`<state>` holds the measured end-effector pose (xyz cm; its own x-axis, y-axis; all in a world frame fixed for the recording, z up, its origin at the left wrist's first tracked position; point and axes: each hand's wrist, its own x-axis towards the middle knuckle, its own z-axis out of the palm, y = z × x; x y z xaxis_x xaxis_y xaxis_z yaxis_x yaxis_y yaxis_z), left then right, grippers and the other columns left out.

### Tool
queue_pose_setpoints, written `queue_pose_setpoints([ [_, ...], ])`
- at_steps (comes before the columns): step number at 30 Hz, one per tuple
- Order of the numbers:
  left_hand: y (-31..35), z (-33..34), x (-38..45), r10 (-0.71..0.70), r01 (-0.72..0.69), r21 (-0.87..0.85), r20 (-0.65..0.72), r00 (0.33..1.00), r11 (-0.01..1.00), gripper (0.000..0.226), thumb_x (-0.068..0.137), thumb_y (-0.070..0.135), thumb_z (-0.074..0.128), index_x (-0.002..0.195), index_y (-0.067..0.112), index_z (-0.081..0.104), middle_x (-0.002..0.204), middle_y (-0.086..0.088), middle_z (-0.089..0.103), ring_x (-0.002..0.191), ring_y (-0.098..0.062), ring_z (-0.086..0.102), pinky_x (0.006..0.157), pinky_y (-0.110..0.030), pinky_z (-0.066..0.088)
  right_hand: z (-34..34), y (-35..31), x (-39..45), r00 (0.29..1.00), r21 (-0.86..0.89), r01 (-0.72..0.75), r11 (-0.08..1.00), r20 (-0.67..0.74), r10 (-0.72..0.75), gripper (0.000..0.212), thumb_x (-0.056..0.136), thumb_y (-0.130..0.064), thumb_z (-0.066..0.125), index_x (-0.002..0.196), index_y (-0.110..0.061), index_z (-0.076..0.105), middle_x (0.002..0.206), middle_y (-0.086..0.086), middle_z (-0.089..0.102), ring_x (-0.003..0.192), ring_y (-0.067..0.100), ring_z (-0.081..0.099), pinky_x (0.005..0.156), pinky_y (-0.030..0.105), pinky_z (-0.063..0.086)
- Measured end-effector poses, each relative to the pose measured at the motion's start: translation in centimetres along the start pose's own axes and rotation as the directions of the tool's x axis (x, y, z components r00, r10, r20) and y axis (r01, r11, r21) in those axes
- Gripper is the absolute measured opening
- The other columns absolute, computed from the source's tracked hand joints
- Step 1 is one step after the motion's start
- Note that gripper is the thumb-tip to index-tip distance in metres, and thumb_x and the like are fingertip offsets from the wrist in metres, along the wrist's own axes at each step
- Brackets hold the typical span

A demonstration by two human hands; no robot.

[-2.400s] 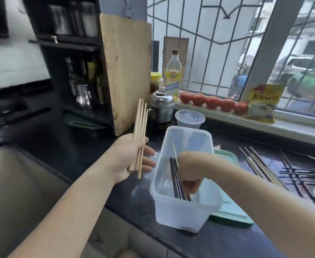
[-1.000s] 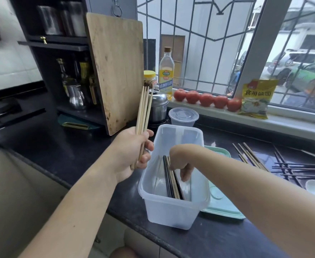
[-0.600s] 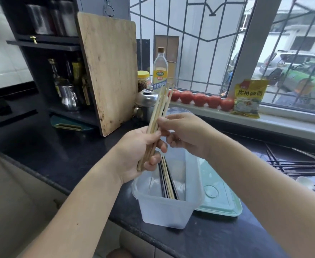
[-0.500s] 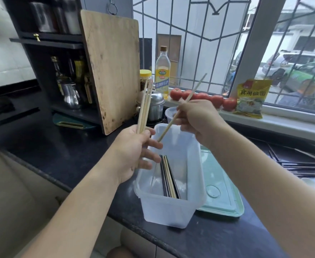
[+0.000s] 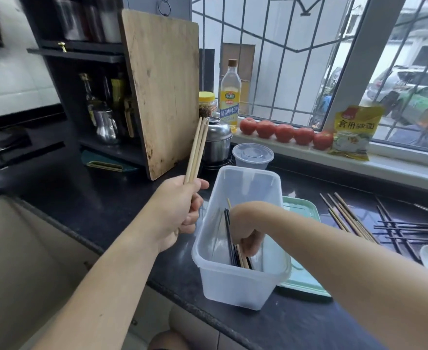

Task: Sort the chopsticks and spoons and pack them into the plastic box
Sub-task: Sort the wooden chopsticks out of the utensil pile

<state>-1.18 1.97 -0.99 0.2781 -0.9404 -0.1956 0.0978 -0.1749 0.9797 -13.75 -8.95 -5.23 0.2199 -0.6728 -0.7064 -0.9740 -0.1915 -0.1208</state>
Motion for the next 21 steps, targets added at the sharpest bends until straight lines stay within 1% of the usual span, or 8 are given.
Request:
queue_pose_setpoints([
  [3,0.2,0.5,-0.1,0.001,-0.001,-0.009,0.016,1.0,1.0,0.023,0.109,0.019,0.042,0.117,0.005,0.059,0.06,-0.001,0.044,0.039,-0.01,0.027,0.038,-0.02,0.02,-0.9,0.4,-1.6,0.991,0.047,0.074,0.996,-0.117,-0.068,0.031,0.104,-0.022,0.054,0.08,-0.002,0.06,0.055,0.007,0.068,0.047,0.016,0.067,0.075,0.033,0.062],
  [6,0.5,0.6,-0.2,-0.007,0.01,-0.039,0.073,0.997,0.999,0.025,0.109,0.02,0.043,0.12,0.004,0.059,0.061,-0.002,0.046,0.041,-0.01,0.029,0.037,-0.021,0.021,-4.1,1.2,-4.3,0.862,0.19,0.309,0.932,-0.469,-0.19,0.024,0.099,-0.015,0.06,0.078,-0.003,0.062,0.071,0.011,0.069,0.046,0.015,0.065,0.046,0.024,0.055],
  [8,0.8,0.9,-0.5,-0.018,0.032,-0.09,0.152,0.988,0.995,0.029,0.11,0.02,0.042,0.122,0.0,0.058,0.062,-0.003,0.047,0.042,-0.01,0.028,0.038,-0.021,0.019,-5.9,2.1,-6.5,0.803,0.431,0.497,0.753,-0.558,-0.211,0.029,0.103,-0.025,0.056,0.091,-0.002,0.069,0.078,0.011,0.071,0.05,0.016,0.064,0.046,0.025,0.052],
  [11,1.5,2.1,-0.8,-0.029,0.08,-0.16,0.301,0.953,0.984,0.027,0.11,0.021,0.041,0.118,0.003,0.059,0.063,-0.004,0.046,0.04,-0.009,0.026,0.04,-0.021,0.015,-5.9,3.0,-8.6,0.791,0.686,0.609,0.399,-0.487,-0.37,0.032,0.103,-0.038,0.057,0.102,-0.012,0.075,0.087,0.004,0.07,0.052,0.012,0.053,0.051,0.024,0.045],
  [15,1.5,3.1,-1.0,-0.04,0.066,-0.074,0.308,0.95,0.995,0.031,0.111,0.026,0.042,0.119,0.004,0.062,0.069,-0.008,0.058,0.043,-0.015,0.044,0.041,-0.022,0.029,-5.4,3.3,-8.0,0.768,0.73,0.641,0.237,-0.607,-0.207,0.022,0.102,-0.023,0.06,0.097,-0.006,0.074,0.087,0.008,0.065,0.049,0.01,0.043,0.045,0.02,0.039],
  [17,1.0,2.6,-1.0,-0.028,0.027,0.008,0.167,0.986,1.0,0.03,0.111,0.027,0.043,0.118,0.006,0.063,0.073,-0.008,0.064,0.045,-0.017,0.051,0.041,-0.025,0.037,-6.6,3.6,-7.9,0.708,0.668,0.672,0.319,-0.706,-0.013,0.023,0.103,-0.017,0.055,0.089,-0.004,0.068,0.075,0.009,0.065,0.043,0.012,0.053,0.04,0.02,0.043],
  [19,0.4,1.6,-0.7,0.02,-0.021,0.032,0.026,0.999,0.999,0.029,0.111,0.025,0.042,0.117,0.006,0.062,0.066,-0.006,0.056,0.039,-0.013,0.04,0.038,-0.023,0.03,-7.4,3.8,-7.7,0.666,0.527,0.575,0.626,-0.746,0.016,0.025,0.102,-0.013,0.052,0.084,-0.002,0.065,0.067,0.012,0.067,0.038,0.014,0.061,0.037,0.02,0.045],
  [21,0.3,0.7,-0.4,0.041,-0.04,0.012,-0.04,0.998,0.999,0.028,0.111,0.024,0.04,0.118,0.006,0.06,0.059,-0.002,0.044,0.038,-0.01,0.028,0.039,-0.022,0.021,-6.5,2.9,-6.6,0.826,0.405,0.354,0.843,-0.558,-0.079,0.022,0.098,-0.005,0.054,0.078,-0.002,0.063,0.066,0.012,0.068,0.036,0.011,0.062,0.037,0.02,0.047],
])
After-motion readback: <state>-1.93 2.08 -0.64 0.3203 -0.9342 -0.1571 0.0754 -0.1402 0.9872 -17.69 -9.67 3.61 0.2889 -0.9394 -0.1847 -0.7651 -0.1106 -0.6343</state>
